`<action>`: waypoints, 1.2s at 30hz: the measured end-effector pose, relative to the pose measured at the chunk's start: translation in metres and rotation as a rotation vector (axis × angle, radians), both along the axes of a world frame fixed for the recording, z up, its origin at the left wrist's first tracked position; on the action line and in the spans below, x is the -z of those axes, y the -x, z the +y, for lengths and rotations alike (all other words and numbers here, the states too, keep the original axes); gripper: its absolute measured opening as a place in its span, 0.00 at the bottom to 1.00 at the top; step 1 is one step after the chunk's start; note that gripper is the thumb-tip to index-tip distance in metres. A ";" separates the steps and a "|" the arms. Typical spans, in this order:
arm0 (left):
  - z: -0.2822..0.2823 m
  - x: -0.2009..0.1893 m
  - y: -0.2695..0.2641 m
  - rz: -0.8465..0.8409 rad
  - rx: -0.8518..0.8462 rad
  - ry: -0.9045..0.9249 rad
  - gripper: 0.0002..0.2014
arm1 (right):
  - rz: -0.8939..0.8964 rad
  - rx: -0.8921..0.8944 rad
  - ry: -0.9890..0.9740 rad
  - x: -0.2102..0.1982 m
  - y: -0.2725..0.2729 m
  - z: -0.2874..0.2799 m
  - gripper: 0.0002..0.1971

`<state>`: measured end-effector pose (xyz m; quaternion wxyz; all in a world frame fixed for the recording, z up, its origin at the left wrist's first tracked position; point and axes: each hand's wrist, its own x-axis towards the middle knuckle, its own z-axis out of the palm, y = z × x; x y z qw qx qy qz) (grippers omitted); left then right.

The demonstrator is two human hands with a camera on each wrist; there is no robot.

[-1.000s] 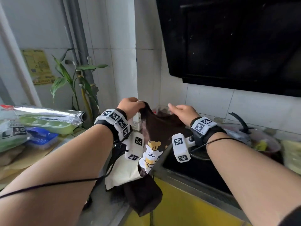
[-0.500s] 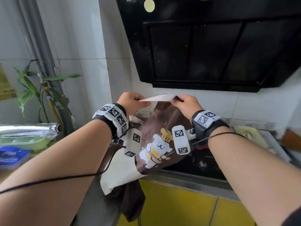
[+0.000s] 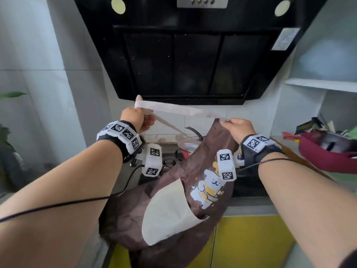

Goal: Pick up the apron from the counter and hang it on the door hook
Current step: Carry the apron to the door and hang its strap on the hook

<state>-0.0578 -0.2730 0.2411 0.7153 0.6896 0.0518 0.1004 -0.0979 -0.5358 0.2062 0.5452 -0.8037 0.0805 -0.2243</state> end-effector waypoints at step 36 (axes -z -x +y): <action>-0.374 -0.006 0.084 0.107 1.050 0.074 0.14 | 0.004 0.229 -0.159 0.004 0.143 -0.253 0.19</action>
